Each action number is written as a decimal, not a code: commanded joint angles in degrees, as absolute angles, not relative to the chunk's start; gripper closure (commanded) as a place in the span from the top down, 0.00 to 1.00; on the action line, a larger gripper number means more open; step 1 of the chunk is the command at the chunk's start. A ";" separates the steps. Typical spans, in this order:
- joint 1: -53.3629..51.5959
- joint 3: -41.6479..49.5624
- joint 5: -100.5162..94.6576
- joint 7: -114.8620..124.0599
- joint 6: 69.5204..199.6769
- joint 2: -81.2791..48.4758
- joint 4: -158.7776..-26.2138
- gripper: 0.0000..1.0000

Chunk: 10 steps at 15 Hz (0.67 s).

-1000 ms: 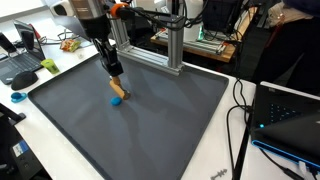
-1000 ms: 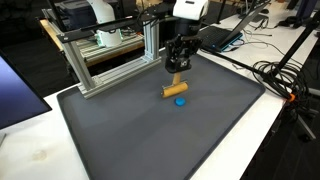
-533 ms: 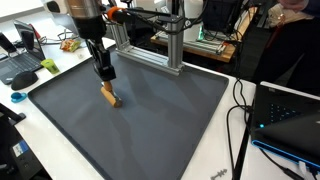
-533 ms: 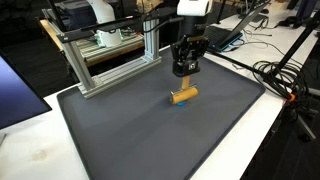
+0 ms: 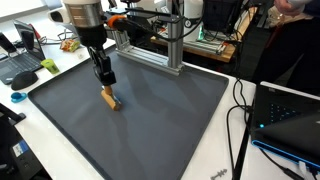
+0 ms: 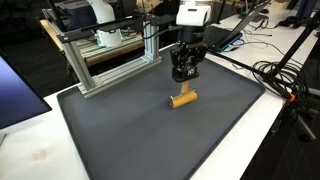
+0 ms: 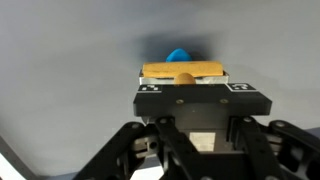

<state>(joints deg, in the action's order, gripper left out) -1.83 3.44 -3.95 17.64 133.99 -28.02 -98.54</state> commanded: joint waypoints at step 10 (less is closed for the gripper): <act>-2.06 3.86 -3.68 16.82 129.74 -29.81 -97.48 0.22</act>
